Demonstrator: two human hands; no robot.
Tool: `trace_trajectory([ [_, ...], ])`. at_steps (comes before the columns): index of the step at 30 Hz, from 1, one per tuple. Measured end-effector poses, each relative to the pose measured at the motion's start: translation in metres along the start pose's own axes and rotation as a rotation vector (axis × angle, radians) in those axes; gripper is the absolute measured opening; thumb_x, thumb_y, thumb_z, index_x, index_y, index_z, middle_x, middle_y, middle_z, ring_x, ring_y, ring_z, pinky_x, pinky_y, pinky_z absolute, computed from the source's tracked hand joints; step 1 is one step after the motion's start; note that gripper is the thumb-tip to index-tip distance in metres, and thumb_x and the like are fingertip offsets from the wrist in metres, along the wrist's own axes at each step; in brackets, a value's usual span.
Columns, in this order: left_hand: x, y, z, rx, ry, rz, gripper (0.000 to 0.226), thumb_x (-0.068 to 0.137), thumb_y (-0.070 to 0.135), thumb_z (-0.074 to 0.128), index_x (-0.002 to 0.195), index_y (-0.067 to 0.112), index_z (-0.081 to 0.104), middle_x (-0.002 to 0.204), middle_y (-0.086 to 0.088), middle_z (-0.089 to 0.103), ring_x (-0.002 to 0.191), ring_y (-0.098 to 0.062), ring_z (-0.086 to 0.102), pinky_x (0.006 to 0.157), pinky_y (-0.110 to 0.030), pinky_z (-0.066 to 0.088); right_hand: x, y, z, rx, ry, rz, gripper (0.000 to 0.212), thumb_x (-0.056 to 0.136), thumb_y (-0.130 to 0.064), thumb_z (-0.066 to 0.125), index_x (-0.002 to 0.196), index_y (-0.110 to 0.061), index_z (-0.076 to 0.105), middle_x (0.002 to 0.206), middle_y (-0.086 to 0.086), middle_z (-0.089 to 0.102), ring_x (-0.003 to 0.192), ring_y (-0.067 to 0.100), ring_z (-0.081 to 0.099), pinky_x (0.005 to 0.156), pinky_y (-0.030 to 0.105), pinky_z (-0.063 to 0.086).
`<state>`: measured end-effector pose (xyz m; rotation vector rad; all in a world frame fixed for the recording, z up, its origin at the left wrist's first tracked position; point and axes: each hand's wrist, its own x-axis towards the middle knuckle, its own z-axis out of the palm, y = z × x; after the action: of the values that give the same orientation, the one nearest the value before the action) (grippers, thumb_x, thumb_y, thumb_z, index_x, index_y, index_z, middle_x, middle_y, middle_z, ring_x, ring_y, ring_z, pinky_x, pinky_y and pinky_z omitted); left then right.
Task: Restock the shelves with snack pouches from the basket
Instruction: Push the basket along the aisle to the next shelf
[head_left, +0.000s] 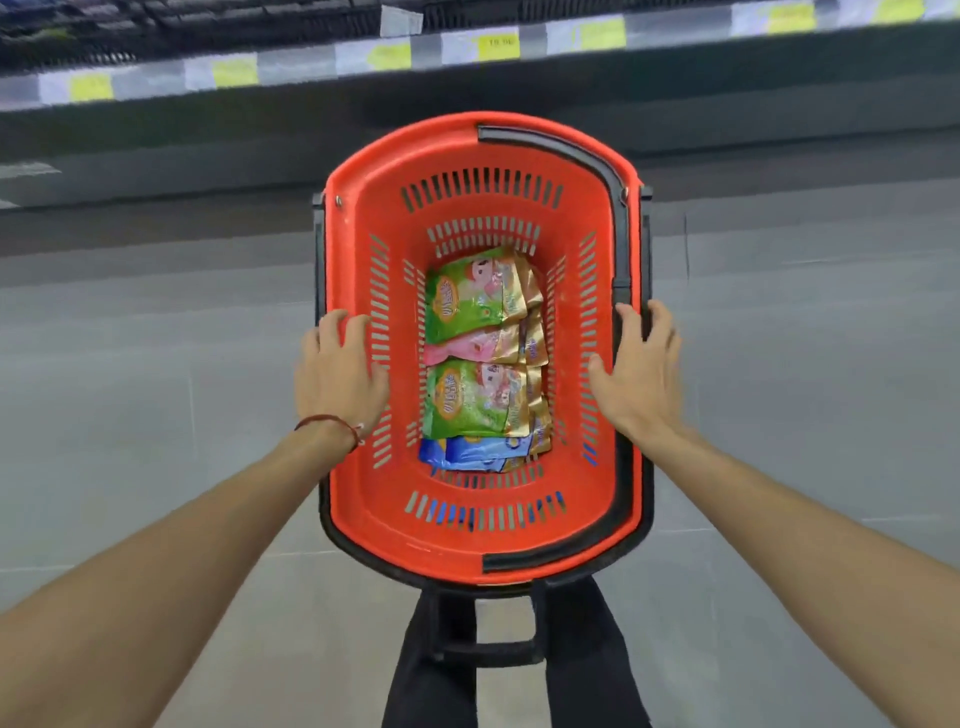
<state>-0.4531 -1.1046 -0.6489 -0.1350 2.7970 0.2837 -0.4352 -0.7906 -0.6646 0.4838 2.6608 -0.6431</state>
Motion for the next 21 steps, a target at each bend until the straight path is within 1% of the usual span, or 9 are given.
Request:
trace_trajectory([
  [2, 0.015, -0.012, 0.017, 0.015, -0.007, -0.04, 0.063, 0.08, 0.026, 0.061, 0.138, 0.015, 0.039, 0.15, -0.014, 0.027, 0.13, -0.039, 0.034, 0.102, -0.05, 0.04, 0.011, 0.003, 0.015, -0.023, 0.033, 0.01, 0.077, 0.09, -0.025, 0.064, 0.156, -0.02, 0.025, 0.162, 0.019, 0.012, 0.141, 0.044, 0.028, 0.109, 0.054, 0.038],
  [5, 0.027, -0.025, 0.04, 0.033, 0.031, -0.037, 0.078, 0.078, 0.029, 0.062, 0.147, 0.017, 0.027, 0.157, -0.018, 0.011, 0.134, -0.043, 0.022, 0.11, -0.052, 0.029, 0.023, 0.008, 0.03, -0.014, 0.098, 0.047, 0.089, 0.087, -0.022, 0.067, 0.158, -0.031, 0.014, 0.165, 0.02, 0.008, 0.138, 0.049, 0.036, 0.104, 0.056, 0.043],
  [7, 0.031, -0.03, 0.049, -0.024, 0.062, -0.069, 0.088, 0.078, 0.027, 0.063, 0.152, 0.022, 0.016, 0.159, -0.017, 0.003, 0.137, -0.042, 0.02, 0.111, -0.052, 0.029, 0.025, 0.009, 0.035, -0.022, 0.135, 0.071, 0.091, 0.085, -0.02, 0.067, 0.158, -0.035, 0.013, 0.161, 0.018, 0.018, 0.13, 0.047, 0.047, 0.095, 0.055, 0.048],
  [8, 0.032, -0.031, 0.052, -0.074, 0.064, -0.1, 0.091, 0.078, 0.025, 0.063, 0.153, 0.026, 0.011, 0.159, -0.017, 0.001, 0.138, -0.041, 0.022, 0.11, -0.053, 0.033, 0.025, 0.009, 0.037, -0.038, 0.158, 0.066, 0.091, 0.085, -0.02, 0.066, 0.158, -0.036, 0.014, 0.157, 0.017, 0.025, 0.123, 0.046, 0.052, 0.087, 0.052, 0.05],
  [10, 0.033, -0.033, 0.054, -0.135, 0.036, -0.134, 0.093, 0.08, 0.023, 0.062, 0.153, 0.033, 0.005, 0.159, -0.016, 0.003, 0.136, -0.041, 0.03, 0.1, -0.055, 0.044, 0.025, 0.01, 0.039, -0.071, 0.191, 0.045, 0.09, 0.085, -0.022, 0.065, 0.158, -0.036, 0.015, 0.144, 0.015, 0.037, 0.106, 0.042, 0.058, 0.072, 0.044, 0.046],
  [14, 0.035, -0.031, 0.049, -0.132, -0.004, -0.163, 0.094, 0.083, 0.025, 0.063, 0.15, 0.045, 0.0, 0.152, -0.015, 0.018, 0.117, -0.043, 0.051, 0.081, -0.058, 0.052, 0.028, 0.009, 0.041, -0.097, 0.192, 0.071, 0.092, 0.084, -0.025, 0.066, 0.158, -0.039, 0.014, 0.13, 0.015, 0.042, 0.092, 0.04, 0.059, 0.067, 0.041, 0.042],
  [16, 0.035, -0.029, 0.046, -0.113, 0.009, -0.158, 0.094, 0.083, 0.027, 0.064, 0.151, 0.045, 0.001, 0.131, -0.016, 0.032, 0.094, -0.04, 0.059, 0.072, -0.053, 0.055, 0.028, 0.008, 0.042, -0.101, 0.194, 0.082, 0.092, 0.084, -0.025, 0.067, 0.158, -0.039, 0.015, 0.124, 0.014, 0.042, 0.086, 0.037, 0.057, 0.065, 0.039, 0.04],
  [18, 0.036, -0.03, 0.045, -0.099, 0.01, -0.163, 0.095, 0.082, 0.03, 0.065, 0.151, 0.045, 0.002, 0.113, -0.013, 0.035, 0.077, -0.036, 0.058, 0.064, -0.047, 0.055, 0.028, 0.009, 0.042, -0.107, 0.185, 0.087, 0.092, 0.084, -0.025, 0.067, 0.158, -0.039, 0.015, 0.121, 0.014, 0.042, 0.082, 0.035, 0.055, 0.064, 0.038, 0.039],
  [21, 0.038, -0.031, 0.041, -0.1, -0.022, -0.169, 0.093, 0.083, 0.031, 0.067, 0.15, 0.045, 0.004, 0.106, -0.009, 0.032, 0.072, -0.032, 0.056, 0.062, -0.042, 0.053, 0.03, 0.01, 0.039, -0.09, 0.153, 0.101, 0.092, 0.086, -0.025, 0.067, 0.158, -0.042, 0.012, 0.123, 0.014, 0.041, 0.084, 0.035, 0.056, 0.065, 0.04, 0.039],
])
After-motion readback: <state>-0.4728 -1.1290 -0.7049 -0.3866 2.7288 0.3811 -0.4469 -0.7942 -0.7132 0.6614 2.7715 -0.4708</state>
